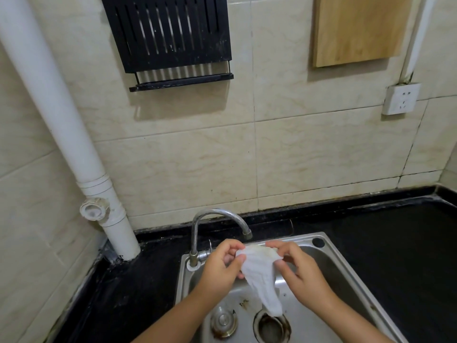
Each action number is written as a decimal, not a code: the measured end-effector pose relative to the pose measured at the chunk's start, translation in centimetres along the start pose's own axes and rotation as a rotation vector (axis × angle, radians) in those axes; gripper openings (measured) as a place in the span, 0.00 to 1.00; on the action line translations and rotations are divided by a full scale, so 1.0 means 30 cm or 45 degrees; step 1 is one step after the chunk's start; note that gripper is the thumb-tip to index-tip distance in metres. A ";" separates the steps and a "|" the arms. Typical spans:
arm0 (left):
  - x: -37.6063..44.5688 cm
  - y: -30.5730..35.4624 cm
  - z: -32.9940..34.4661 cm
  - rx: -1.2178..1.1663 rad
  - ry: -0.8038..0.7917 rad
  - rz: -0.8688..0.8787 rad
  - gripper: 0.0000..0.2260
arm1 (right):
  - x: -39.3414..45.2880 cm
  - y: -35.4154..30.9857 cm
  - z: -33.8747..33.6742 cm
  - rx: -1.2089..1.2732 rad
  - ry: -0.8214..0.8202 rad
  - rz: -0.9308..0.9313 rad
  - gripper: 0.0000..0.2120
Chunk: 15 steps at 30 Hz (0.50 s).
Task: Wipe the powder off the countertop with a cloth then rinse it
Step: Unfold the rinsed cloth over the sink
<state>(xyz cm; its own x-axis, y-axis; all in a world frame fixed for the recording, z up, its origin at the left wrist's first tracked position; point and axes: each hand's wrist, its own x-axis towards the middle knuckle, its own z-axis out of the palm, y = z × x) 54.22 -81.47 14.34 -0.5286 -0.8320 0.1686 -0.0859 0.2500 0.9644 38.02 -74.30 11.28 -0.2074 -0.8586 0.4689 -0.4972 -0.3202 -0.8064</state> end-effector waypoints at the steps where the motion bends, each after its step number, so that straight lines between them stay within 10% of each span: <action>1: -0.001 -0.004 0.000 0.007 -0.004 -0.004 0.11 | 0.004 -0.001 -0.007 -0.057 -0.044 -0.005 0.03; 9: 0.018 -0.033 -0.005 0.379 -0.561 -0.048 0.23 | 0.027 -0.007 -0.043 -0.420 -0.115 -0.385 0.03; 15: 0.043 0.007 0.032 0.455 -0.240 0.006 0.12 | 0.019 -0.015 -0.038 -0.410 -0.098 -0.427 0.02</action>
<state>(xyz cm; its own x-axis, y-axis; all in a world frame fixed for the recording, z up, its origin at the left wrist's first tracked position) 52.71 -82.01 14.55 -0.6723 -0.7335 0.1003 -0.3541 0.4376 0.8265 37.15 -74.20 12.33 0.0664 -0.7598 0.6467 -0.7648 -0.4550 -0.4561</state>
